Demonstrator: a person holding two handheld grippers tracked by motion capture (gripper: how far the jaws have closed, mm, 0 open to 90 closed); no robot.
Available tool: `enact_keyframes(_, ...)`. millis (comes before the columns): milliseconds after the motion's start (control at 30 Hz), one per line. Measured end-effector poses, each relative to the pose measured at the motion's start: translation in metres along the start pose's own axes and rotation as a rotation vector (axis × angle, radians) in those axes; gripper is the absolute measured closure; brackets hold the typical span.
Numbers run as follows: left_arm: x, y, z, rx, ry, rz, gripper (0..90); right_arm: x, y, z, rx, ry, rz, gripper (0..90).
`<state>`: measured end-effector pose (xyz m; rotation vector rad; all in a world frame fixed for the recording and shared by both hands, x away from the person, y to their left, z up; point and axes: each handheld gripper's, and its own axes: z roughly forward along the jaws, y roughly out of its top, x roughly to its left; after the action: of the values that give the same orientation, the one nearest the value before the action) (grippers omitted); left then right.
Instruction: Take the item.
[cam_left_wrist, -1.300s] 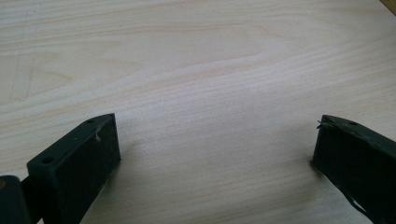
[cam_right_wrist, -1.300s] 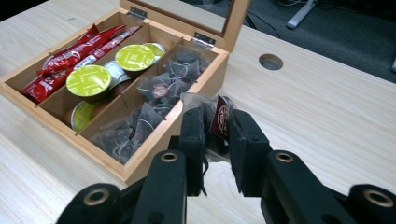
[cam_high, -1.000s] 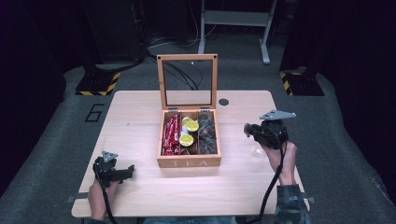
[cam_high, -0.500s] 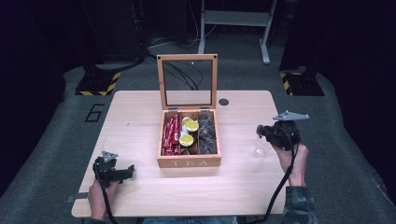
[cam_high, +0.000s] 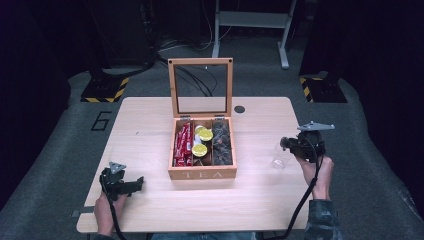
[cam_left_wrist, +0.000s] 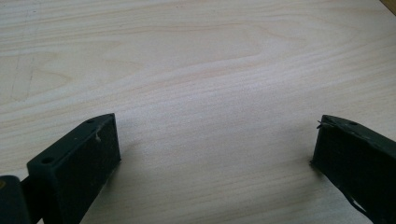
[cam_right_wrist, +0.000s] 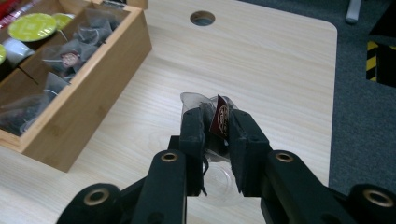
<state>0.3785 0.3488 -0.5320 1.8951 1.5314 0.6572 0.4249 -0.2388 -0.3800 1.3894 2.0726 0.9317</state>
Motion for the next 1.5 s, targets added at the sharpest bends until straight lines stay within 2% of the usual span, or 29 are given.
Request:
enact_keyframes(367, 0.000, 0.000, 0.000, 0.000, 0.000, 0.001, 0.3, -0.006, -0.009, 0.015, 0.038, 0.003, 0.037, 76.1)
enact_keyframes(467, 0.000, 0.000, 0.000, 0.000, 0.000, 0.000, 0.3, -0.006, -0.012, 0.021, 0.063, 0.000, 0.049, 76.1)
enact_keyframes(767, 0.000, 0.000, 0.000, 0.000, 0.000, 0.000, 0.3, -0.011, -0.019, 0.031, 0.079, 0.003, 0.049, 76.0)
enact_keyframes(1000, 0.000, 0.000, 0.000, 0.000, 0.000, 0.000, 0.3, -0.010, -0.023, 0.036, 0.104, 0.012, 0.068, 75.9)
enact_keyframes(1067, 0.000, 0.000, 0.000, 0.000, -0.001, 0.000, 0.3, -0.011, -0.023, 0.038, 0.108, 0.013, 0.055, 75.8)
enact_keyframes(1333, 0.000, 0.000, 0.000, 0.000, 0.000, 0.000, 0.3, -0.010, -0.024, 0.045, 0.129, 0.015, 0.055, 75.2)
enact_keyframes(1500, 0.000, 0.000, 0.000, 0.000, 0.000, 0.001, 0.3, -0.009, -0.024, 0.043, 0.118, 0.013, 0.063, 62.3)
